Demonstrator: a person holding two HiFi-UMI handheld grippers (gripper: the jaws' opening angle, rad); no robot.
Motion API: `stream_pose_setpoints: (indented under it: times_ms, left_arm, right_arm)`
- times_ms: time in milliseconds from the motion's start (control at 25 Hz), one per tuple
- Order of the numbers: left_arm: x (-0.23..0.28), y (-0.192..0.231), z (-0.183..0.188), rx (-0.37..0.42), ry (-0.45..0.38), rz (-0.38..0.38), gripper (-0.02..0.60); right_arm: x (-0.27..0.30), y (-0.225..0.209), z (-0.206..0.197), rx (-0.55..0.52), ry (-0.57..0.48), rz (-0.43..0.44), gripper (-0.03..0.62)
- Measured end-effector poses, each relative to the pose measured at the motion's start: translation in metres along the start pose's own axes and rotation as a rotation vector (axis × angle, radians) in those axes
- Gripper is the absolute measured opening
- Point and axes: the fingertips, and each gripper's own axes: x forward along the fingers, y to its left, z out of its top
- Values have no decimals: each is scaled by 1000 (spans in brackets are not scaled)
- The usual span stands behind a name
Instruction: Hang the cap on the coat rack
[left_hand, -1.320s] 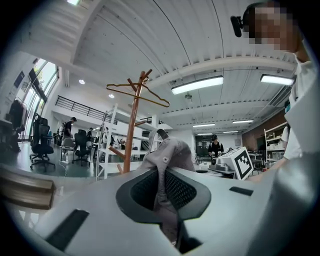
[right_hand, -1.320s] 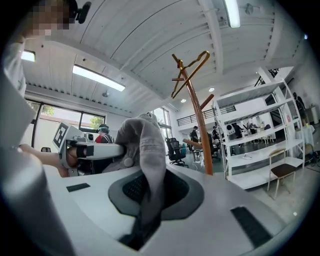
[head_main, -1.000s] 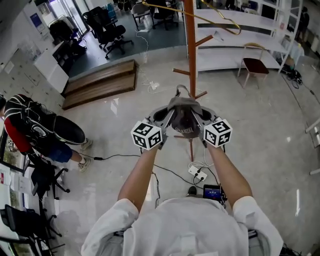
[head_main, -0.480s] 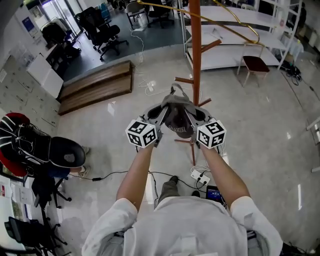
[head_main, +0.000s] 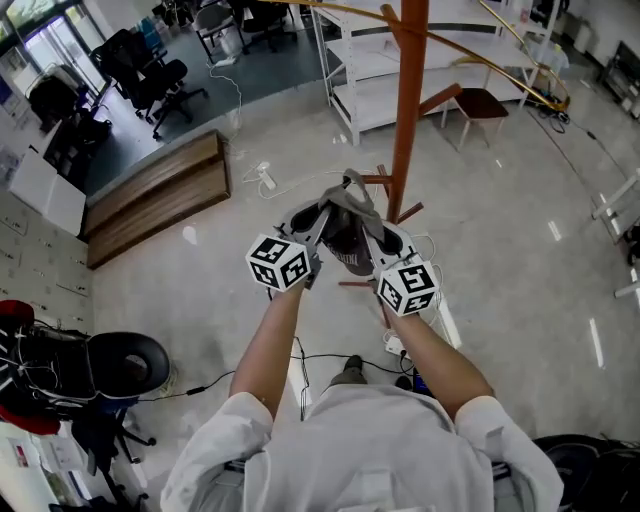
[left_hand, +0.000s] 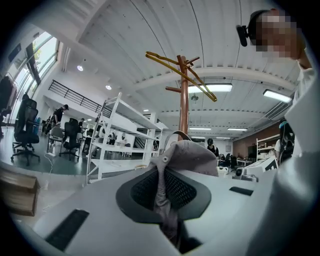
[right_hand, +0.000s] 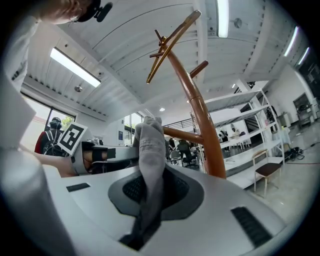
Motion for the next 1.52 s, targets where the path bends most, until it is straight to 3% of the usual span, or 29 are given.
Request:
stream_pose_setpoints:
  times_ms: [280,880,1120,1240,1520]
  left_arm:
    - [35,17,-12,-17,25,-147,34]
    - [90,-19,-37,-35,60,-379,34]
    - [93,-22,-46,-31,72,-391,34]
    - [97,-20,-48,-24,71,-379,35]
    - [94,-19,-56,-21,45,-321,61]
  right_arm:
    - [10,-14,-17,8,-30,-167,44]
    - [-24,-57,-32,32,-1,-429,44]
    - [-29,-58,-40,-21,49,-445,68]
    - [-34,-64,-43,-17,74,-459,136]
    - [-65,-72,-50,-36,114,-455,161]
